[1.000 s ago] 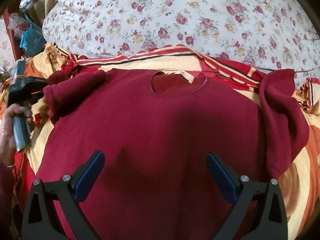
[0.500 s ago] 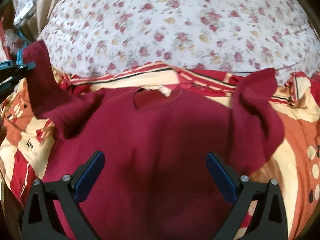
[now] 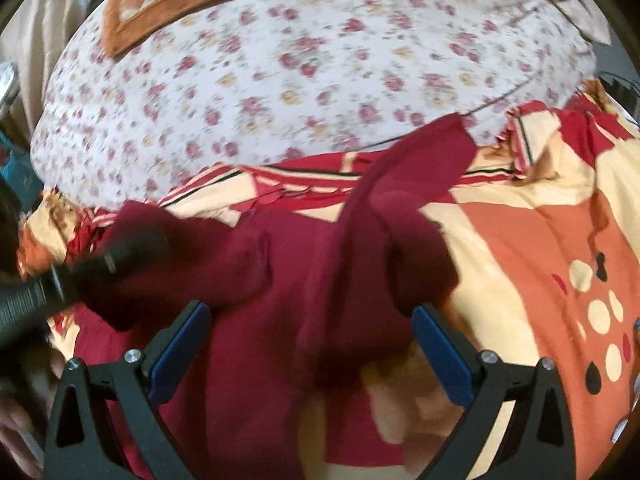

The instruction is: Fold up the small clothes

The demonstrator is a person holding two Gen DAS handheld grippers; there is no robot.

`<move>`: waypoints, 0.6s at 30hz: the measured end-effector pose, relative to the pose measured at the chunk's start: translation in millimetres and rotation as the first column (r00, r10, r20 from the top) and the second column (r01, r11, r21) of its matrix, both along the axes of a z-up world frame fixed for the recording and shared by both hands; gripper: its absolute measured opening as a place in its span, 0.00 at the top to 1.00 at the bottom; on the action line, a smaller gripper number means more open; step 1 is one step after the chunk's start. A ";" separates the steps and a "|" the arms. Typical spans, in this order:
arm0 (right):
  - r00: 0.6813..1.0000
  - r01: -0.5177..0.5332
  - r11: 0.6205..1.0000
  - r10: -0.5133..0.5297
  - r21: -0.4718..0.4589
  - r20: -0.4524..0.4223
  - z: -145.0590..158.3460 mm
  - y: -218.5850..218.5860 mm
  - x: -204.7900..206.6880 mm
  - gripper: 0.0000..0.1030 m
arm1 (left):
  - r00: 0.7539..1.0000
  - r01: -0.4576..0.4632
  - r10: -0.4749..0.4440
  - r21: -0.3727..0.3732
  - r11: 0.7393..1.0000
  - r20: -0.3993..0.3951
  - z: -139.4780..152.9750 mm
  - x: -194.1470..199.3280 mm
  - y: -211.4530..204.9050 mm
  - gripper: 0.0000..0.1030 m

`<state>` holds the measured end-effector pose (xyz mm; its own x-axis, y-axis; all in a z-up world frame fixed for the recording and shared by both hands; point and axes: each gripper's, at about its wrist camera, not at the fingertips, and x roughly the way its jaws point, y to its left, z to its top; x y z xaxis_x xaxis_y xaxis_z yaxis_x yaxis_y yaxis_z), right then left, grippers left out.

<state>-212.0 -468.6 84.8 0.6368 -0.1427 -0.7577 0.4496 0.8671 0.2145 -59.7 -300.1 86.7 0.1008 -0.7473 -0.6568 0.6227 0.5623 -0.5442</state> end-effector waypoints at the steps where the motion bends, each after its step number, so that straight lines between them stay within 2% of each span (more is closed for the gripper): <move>1: 1.000 0.002 1.000 -0.002 0.003 0.007 0.9 -2.6 0.0 0.00 | 1.000 0.011 -0.011 0.010 1.000 0.006 1.8 -4.2 2.8 0.79; 4: 0.999 -0.041 0.999 0.041 -0.008 0.022 4.1 -1.5 6.8 0.00 | 0.997 -0.009 0.007 0.027 1.000 0.082 15.9 -8.5 32.2 0.79; 7: 0.992 -0.125 0.992 0.126 -0.024 0.024 6.2 6.1 20.6 0.02 | 0.974 -0.147 0.124 0.113 0.983 0.188 22.9 -1.2 77.0 0.79; 8: 0.989 -0.148 0.989 0.148 -0.032 0.017 7.1 10.7 27.7 0.06 | 0.959 -0.214 0.178 0.151 0.965 0.222 21.4 3.5 93.1 0.79; 10: 0.983 -0.181 0.982 0.181 -0.053 0.007 7.2 19.6 44.4 0.08 | 0.915 -0.353 0.278 0.248 0.902 0.292 11.9 14.0 119.6 0.79; 12: 0.978 -0.206 0.977 0.205 -0.051 -0.027 0.0 23.3 66.5 0.08 | 0.878 -0.454 0.358 0.315 0.833 0.318 -1.4 27.0 142.6 0.79; 14: 0.972 -0.216 0.976 0.212 -0.024 -0.104 -16.6 28.0 91.2 0.08 | 0.874 -0.477 0.401 0.334 0.813 0.274 -14.4 34.2 156.6 0.79; 16: 0.967 -0.219 0.976 0.214 -0.018 -0.139 -31.9 31.5 107.3 0.11 | 0.879 -0.475 0.418 0.348 0.808 0.231 -27.8 38.1 164.4 0.79; 17: 0.962 -0.227 0.973 0.221 -0.024 -0.162 -40.2 34.2 115.1 0.23 | 0.875 -0.482 0.422 0.357 0.800 0.235 -32.4 38.0 165.5 0.79; 18: 0.950 -0.254 0.967 0.245 -0.025 -0.192 -50.2 38.4 123.8 0.51 | 0.873 -0.486 0.422 0.364 0.794 0.245 -35.1 36.4 164.3 0.79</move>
